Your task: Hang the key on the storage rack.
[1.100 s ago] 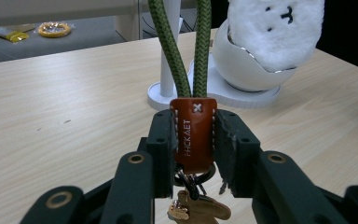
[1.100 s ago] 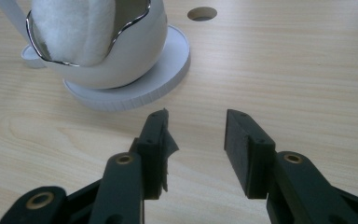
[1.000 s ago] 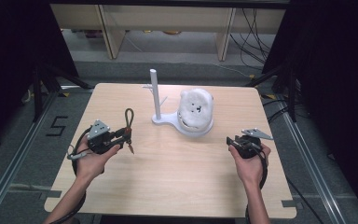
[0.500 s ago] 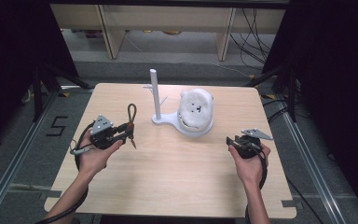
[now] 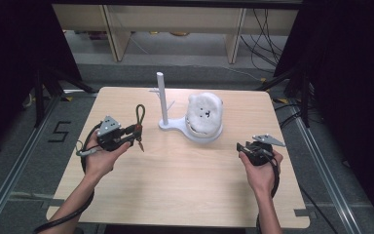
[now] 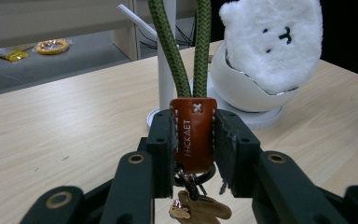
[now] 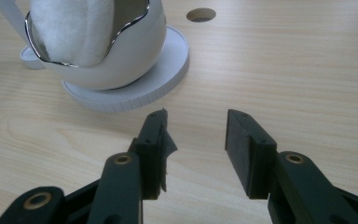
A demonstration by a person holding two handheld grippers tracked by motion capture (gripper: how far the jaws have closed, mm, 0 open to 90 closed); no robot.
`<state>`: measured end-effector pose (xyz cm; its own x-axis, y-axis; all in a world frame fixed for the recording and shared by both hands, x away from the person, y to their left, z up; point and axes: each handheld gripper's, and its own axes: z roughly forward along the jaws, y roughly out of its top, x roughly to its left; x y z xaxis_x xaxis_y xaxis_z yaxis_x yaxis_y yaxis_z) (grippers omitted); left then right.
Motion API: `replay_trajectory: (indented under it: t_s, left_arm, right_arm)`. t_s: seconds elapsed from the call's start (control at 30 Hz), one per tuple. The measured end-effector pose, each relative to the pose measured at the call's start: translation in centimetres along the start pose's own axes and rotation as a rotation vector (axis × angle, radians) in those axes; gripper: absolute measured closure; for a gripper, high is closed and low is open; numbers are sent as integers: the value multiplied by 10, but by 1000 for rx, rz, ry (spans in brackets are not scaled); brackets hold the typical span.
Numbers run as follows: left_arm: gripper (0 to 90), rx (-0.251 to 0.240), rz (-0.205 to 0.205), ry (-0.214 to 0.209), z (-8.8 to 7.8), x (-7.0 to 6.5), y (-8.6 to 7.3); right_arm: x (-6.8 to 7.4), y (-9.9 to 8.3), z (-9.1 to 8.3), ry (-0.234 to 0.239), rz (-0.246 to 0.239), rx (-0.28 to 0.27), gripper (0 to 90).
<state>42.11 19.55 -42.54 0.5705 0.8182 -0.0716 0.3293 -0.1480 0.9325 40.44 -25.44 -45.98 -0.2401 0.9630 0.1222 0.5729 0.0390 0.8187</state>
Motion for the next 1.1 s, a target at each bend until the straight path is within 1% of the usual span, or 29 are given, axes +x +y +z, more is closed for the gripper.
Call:
replay_trajectory:
  t_s: [0.13, 0.27, 0.3, 0.33, 0.37, 0.5, 0.7, 0.87, 0.9, 1.03, 1.07, 1.1]
  left_arm:
    - [677, -1, 4, -1, 3, 1, 2]
    - [678, -3, 11, -4, 6, 1, 5]
    - [678, -7, 8, -9, 7, 1, 6]
    - [677, -2, 10, -3, 7, 1, 6]
    - [677, -1, 12, -3, 7, 1, 7]
    - [677, 1, 13, -3, 9, 2, 10]
    - [677, -6, 20, -2, 12, 3, 15]
    - [677, -10, 22, -1, 15, 4, 20]
    - [677, -5, 27, -1, 15, 4, 21]
    - [677, -8, 26, -3, 18, 4, 25]
    - [677, -7, 25, -3, 19, 4, 26]
    - [677, -8, 26, -4, 20, 4, 27]
  right_arm:
    - [0, 0, -1, -14, 3, -2, 597]
    - [0, 0, -1, -5, 3, 0, 597]
    - [3, -1, -2, -9, 42, 11, 596]
    - [3, -1, -1, -11, 36, 7, 596]
    - [3, -1, -1, -6, 38, 6, 596]
    - [2, -1, -1, -11, 38, 7, 595]
    - [2, -1, -1, -13, 37, 6, 594]
    - [3, -1, -1, -4, 48, 0, 593]
    - [3, -1, -1, -7, 49, 0, 593]
    - [3, -1, -1, -4, 50, 1, 591]
    - [3, -1, -1, -12, 48, 1, 591]
    - [3, -1, -1, -5, 51, -2, 591]
